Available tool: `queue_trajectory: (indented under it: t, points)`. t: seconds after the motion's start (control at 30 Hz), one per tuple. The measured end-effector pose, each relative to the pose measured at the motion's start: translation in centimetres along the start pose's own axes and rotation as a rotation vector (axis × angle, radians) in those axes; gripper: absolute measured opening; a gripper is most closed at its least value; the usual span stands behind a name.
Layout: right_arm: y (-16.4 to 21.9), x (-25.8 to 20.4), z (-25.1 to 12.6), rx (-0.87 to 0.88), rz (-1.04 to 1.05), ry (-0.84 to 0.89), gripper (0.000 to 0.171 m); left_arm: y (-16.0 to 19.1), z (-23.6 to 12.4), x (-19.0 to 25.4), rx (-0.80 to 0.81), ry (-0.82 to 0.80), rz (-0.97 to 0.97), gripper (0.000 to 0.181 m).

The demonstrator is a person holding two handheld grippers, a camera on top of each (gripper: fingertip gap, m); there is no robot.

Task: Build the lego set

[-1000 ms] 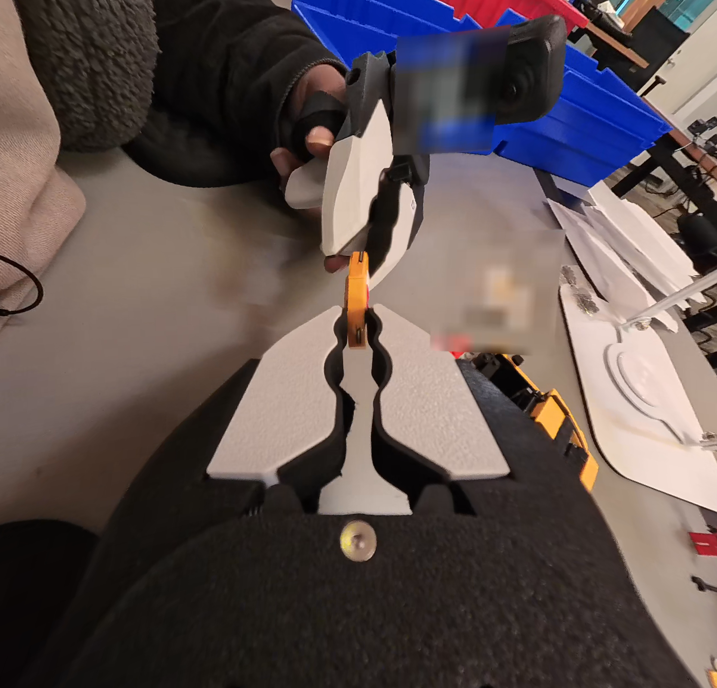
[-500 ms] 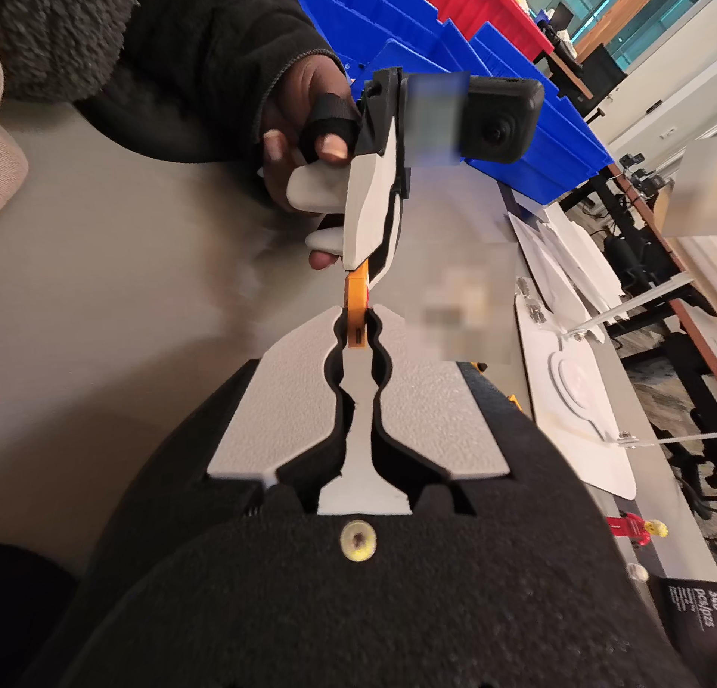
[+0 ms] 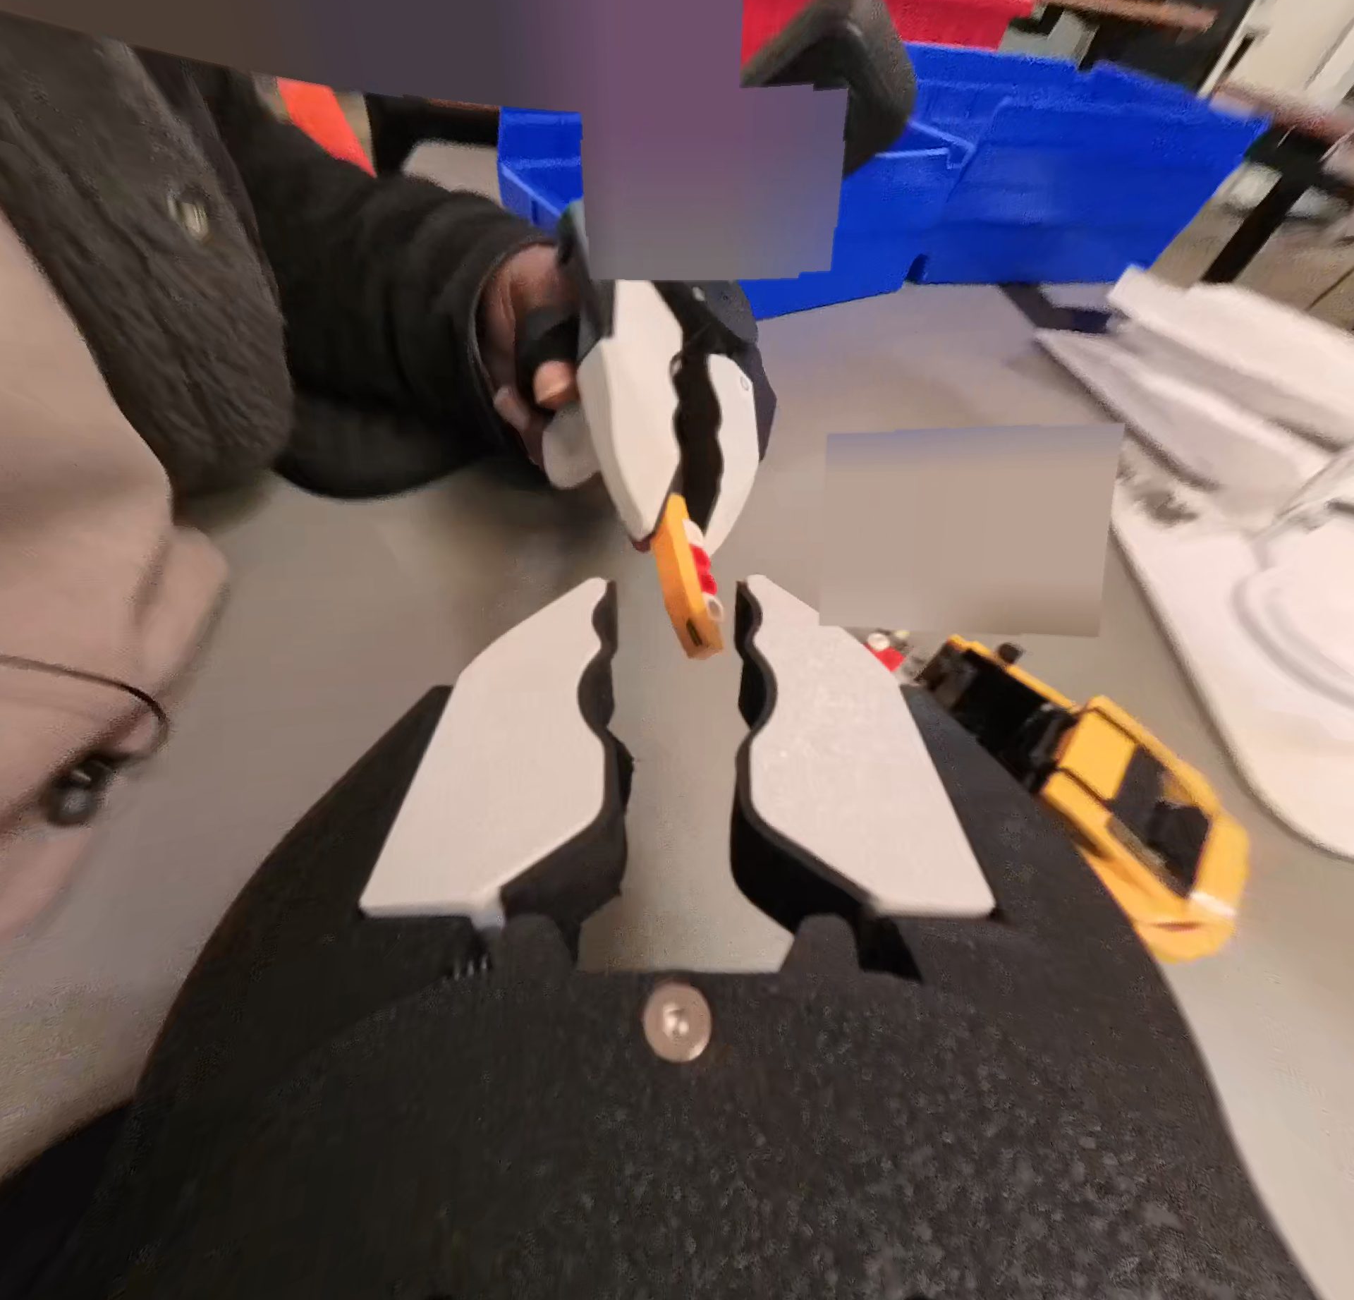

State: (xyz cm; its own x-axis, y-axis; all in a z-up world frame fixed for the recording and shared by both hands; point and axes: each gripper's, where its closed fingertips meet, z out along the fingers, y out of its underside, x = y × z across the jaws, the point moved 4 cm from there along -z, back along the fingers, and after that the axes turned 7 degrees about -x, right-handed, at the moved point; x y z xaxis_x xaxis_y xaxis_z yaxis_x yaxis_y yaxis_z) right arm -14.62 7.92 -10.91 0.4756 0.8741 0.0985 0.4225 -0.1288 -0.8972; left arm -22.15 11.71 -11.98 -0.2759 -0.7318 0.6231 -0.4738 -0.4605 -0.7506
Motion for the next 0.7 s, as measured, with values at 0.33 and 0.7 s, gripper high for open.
queue_trajectory:
  t: [0.33, 0.7]
  points:
    - [0.5, -0.1, 0.8, -0.024, 0.216, -0.134, 0.035, 0.8, 1.3, 1.3, -0.105, -0.201, 0.398, 0.014]
    - [0.1, -0.7, 0.7, -0.004, 0.172, -0.162, 0.019, 0.8, 1.1, 1.8, -0.108, -0.267, 0.542, 0.014]
